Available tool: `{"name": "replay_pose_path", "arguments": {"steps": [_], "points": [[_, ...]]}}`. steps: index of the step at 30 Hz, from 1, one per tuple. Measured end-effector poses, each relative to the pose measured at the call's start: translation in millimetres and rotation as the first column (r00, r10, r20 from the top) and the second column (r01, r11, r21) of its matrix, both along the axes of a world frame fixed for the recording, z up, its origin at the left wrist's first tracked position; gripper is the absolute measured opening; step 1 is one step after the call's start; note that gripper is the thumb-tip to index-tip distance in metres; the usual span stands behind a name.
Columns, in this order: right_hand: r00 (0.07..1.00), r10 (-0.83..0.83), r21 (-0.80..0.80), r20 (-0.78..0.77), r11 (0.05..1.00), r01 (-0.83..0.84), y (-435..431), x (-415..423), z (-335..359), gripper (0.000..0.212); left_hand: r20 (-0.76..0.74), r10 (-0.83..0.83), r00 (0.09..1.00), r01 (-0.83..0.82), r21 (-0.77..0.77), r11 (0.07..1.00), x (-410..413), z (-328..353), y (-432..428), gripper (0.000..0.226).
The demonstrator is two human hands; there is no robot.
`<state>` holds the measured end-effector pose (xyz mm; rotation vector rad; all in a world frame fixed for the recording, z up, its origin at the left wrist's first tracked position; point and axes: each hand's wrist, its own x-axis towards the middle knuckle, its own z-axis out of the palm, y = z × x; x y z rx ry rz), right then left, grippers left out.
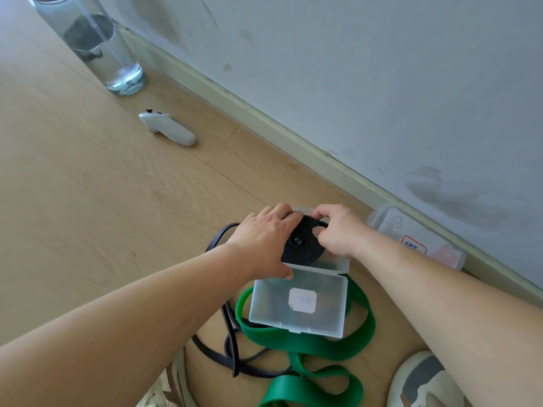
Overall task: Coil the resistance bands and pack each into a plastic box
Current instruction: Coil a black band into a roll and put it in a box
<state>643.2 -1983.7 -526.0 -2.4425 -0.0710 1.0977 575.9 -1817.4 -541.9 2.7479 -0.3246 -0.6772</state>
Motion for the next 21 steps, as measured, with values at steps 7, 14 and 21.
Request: {"name": "replay_pose_path", "arguments": {"steps": [7, 14, 21], "points": [[0.990, 0.118, -0.141, 0.081, 0.984, -0.106, -1.0, -20.6, -4.5, 0.026, -0.017, -0.018, 1.000, 0.020, 0.121, 0.992, 13.3, 1.8, -8.8, 0.103], [0.967, -0.140, 0.036, -0.212, 0.988, 0.151, 7.7, -12.9, 10.2, 0.045, -0.012, -0.015, 1.000, 0.017, 0.133, 0.991, 9.8, 2.3, -5.9, 0.105], [0.982, -0.084, -0.028, -0.172, 0.996, 0.081, 2.1, -32.9, 11.4, 0.045, -0.007, -0.004, 1.000, 0.004, 0.114, 0.993, 8.8, 2.2, -4.0, 0.111]]}}
